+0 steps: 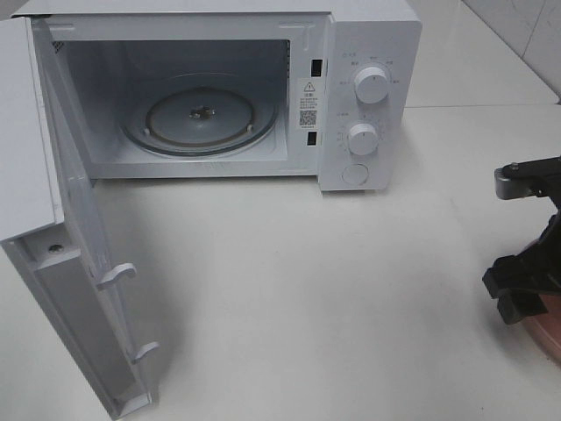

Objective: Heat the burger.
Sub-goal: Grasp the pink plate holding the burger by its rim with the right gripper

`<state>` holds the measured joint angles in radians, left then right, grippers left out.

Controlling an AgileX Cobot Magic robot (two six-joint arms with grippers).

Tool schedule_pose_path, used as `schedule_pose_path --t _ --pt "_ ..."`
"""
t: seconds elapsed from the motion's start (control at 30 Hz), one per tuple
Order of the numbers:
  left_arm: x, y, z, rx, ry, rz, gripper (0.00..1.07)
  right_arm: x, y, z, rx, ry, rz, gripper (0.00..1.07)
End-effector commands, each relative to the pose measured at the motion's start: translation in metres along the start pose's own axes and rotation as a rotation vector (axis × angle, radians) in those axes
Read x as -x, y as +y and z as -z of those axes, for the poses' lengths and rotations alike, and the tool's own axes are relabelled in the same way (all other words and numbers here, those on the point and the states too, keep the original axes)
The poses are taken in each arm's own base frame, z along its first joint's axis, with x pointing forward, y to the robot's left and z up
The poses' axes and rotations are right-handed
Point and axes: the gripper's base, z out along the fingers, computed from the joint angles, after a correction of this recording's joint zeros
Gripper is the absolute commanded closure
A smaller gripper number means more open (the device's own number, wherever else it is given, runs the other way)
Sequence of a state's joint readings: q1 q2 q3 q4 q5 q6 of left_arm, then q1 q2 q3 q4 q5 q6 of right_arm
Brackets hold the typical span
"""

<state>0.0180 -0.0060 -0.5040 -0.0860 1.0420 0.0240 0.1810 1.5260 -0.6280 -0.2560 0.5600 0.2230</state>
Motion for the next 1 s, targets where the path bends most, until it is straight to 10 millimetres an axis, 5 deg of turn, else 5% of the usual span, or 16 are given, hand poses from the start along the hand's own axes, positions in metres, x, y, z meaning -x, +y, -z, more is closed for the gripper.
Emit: schedule_pose_path --t 0.03,0.5,0.73,1.0 --pt "-0.001 -0.001 0.003 -0.007 -0.024 0.003 0.07 0.006 0.002 -0.013 0.014 -0.001 0.007 0.30" --pt "-0.001 -0.001 0.003 -0.007 -0.024 0.003 0.07 0.012 0.008 -0.048 0.018 0.035 0.028 0.31" --pt "-0.001 -0.001 0.003 -0.007 -0.024 0.003 0.07 0.013 0.008 -0.051 0.022 0.030 0.029 0.31" --pt "-0.001 -0.001 0.003 -0.007 -0.024 0.003 0.07 0.010 0.006 -0.051 -0.007 0.063 0.012 0.61"
